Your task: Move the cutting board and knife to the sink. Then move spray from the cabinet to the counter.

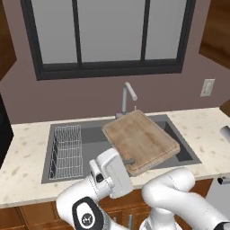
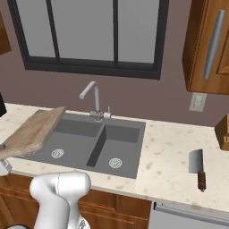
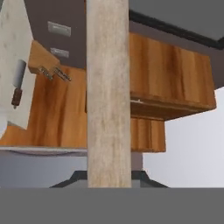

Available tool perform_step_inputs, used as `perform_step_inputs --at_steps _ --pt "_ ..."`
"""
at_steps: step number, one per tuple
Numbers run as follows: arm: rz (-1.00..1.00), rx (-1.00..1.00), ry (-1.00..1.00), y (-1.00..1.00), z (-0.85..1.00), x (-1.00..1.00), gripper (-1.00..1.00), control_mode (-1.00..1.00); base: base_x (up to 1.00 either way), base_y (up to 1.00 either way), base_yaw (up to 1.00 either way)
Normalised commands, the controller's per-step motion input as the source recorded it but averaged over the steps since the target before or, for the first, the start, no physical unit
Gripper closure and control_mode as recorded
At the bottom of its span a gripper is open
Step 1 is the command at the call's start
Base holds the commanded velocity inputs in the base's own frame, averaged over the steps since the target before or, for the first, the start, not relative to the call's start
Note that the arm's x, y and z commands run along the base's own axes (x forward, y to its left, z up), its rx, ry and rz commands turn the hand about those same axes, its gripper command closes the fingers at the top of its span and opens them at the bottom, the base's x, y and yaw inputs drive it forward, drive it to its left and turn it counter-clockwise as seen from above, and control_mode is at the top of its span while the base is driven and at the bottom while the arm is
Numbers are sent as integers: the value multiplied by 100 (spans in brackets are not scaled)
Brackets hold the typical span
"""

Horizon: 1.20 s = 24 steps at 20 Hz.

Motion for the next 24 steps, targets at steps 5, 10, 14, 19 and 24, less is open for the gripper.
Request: perform_step_inputs --at_steps 5,10,14,19,24 --pt "0 -2 50 44 -7 13 100 -100 0 0 0" --pt "0 0 39 6 -21 45 100 -100 0 0 0" --pt "0 0 26 0 -43 56 100 -100 0 0 0" --pt "0 3 21 -5 -57 63 100 -100 0 0 0" --pt "6 11 13 -30 -38 75 100 -100 0 0 0"
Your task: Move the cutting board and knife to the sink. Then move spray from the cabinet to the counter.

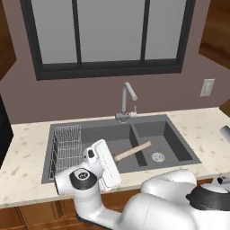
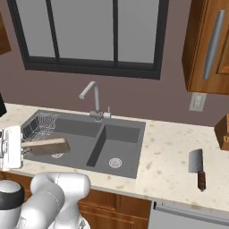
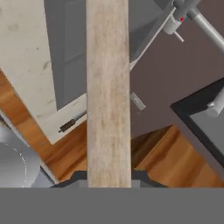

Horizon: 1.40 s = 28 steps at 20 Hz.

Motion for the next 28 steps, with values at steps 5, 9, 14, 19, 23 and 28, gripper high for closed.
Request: perform_step_inputs --at_steps 5,9,14,19,23,28 --pt "15 17 5 -37 -2 78 100 -100 0 0 0" --pt "21 17 1 -34 -6 78 100 -100 0 0 0" --pt "20 10 1 -16 -38 69 100 -100 0 0 0" --pt "21 1 0 -7 -51 72 100 -100 0 0 0" --pt "21 2 1 -12 -40 82 100 -100 0 0 0" --pt "19 5 4 -15 -34 79 100 -100 0 0 0"
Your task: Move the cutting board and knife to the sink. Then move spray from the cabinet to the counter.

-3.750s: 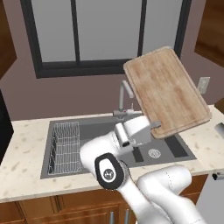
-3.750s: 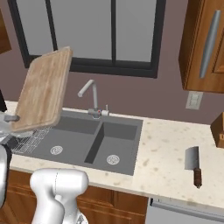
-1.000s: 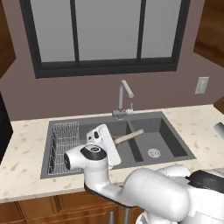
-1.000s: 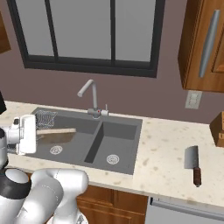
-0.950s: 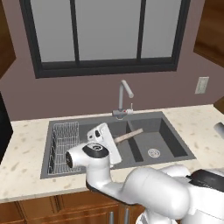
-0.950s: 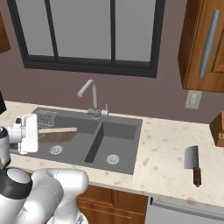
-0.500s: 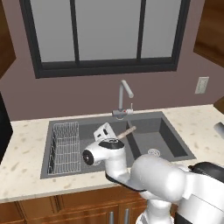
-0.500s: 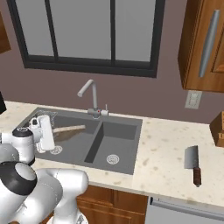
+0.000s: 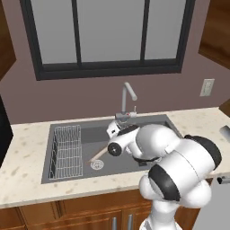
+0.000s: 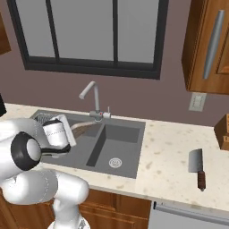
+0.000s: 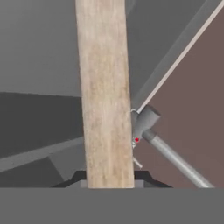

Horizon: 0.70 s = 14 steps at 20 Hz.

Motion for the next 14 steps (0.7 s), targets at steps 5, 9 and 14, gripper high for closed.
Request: perform_step_inputs --at_steps 5,9,14 --pt "18 7 2 -24 -32 60 100 -100 0 0 0" --pt "13 4 0 -18 -52 20 100 -100 0 0 0" --pt "7 3 -8 -7 -65 0 100 -100 0 0 0"
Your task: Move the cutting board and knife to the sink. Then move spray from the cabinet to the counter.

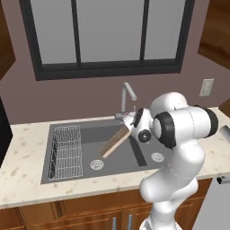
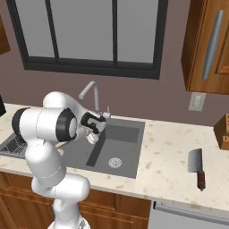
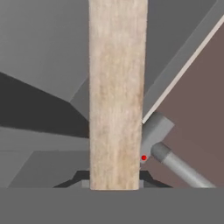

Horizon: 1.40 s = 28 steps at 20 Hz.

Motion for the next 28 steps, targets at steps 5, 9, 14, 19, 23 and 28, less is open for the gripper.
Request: perform_step_inputs --at_steps 5,9,14,19,23,28 --pt "1 4 -10 1 -52 0 100 -100 0 0 0" --pt "0 1 -6 1 -51 0 100 -100 0 0 0" --pt "0 0 -3 8 -45 0 100 -100 0 0 0" --pt "0 0 0 3 -38 0 -100 -100 0 0 0" --pt "0 0 0 1 -25 0 -100 -100 0 0 0" --pt "0 0 4 3 -1 -3 -100 -100 0 0 0"
